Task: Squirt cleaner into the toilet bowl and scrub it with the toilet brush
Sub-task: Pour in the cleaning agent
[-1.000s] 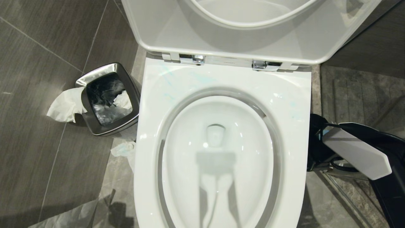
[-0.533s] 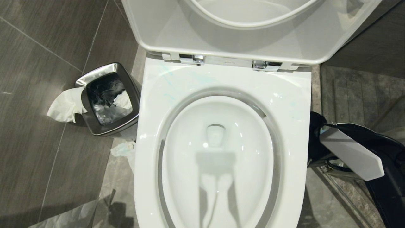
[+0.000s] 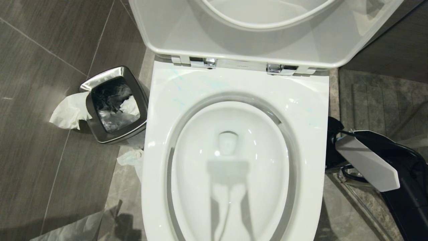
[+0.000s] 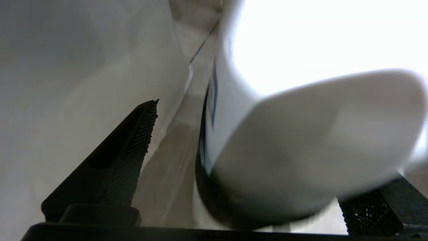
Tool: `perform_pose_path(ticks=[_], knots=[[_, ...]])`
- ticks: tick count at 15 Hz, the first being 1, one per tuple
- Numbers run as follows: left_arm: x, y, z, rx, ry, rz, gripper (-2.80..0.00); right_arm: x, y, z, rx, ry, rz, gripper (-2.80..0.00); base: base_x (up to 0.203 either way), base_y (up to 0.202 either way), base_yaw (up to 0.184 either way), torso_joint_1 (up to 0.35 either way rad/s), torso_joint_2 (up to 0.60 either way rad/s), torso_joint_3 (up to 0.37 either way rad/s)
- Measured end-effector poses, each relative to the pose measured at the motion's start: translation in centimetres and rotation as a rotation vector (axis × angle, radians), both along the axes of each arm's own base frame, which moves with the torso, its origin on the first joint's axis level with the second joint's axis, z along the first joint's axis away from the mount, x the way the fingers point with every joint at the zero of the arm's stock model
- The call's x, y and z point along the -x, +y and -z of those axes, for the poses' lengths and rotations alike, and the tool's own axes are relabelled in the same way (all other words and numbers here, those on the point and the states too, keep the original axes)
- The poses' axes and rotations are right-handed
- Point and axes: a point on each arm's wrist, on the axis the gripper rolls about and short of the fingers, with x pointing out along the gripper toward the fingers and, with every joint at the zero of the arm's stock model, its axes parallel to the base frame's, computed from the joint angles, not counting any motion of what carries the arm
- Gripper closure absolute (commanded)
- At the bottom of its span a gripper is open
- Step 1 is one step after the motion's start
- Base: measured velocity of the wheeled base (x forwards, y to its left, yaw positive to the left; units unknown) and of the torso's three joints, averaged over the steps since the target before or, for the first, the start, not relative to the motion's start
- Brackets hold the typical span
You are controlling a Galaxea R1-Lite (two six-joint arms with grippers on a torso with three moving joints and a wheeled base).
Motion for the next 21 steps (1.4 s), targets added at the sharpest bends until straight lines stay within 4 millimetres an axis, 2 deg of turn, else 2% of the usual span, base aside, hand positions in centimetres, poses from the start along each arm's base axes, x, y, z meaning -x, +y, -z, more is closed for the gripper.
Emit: perform_pose_path(ticks=[3,11,18,21], knots=[[0.0,0.0,0.0,-0.001,0.000,0.001,0.00,-0.3,0.1,-0.2,0.010,-0.021,-0.002,-2.80,0.000,0.000,0.000,0.000,0.00,0.000],[0.0,0.0,0.0,-0.006,0.001,0.000,0.00,-0.7,0.3,1.0,0.016,-0.013,-0.010,-2.80,0.000,0.000,0.000,0.000,0.00,0.000],[0.0,0.0,0.0,-0.007,0.001,0.000,0.00,-1.6,0.3,-0.2,0.019,-0.103,-0.016,-2.80,0.000,0.000,0.000,0.000,0.00,0.000],[0.0,0.0,0.0,-0.008,0.001,0.001,0.00,-1.8,0.4,0.2,0.022,-0.108,-0.022,-2.80,0.000,0.000,0.000,0.000,0.00,0.000]])
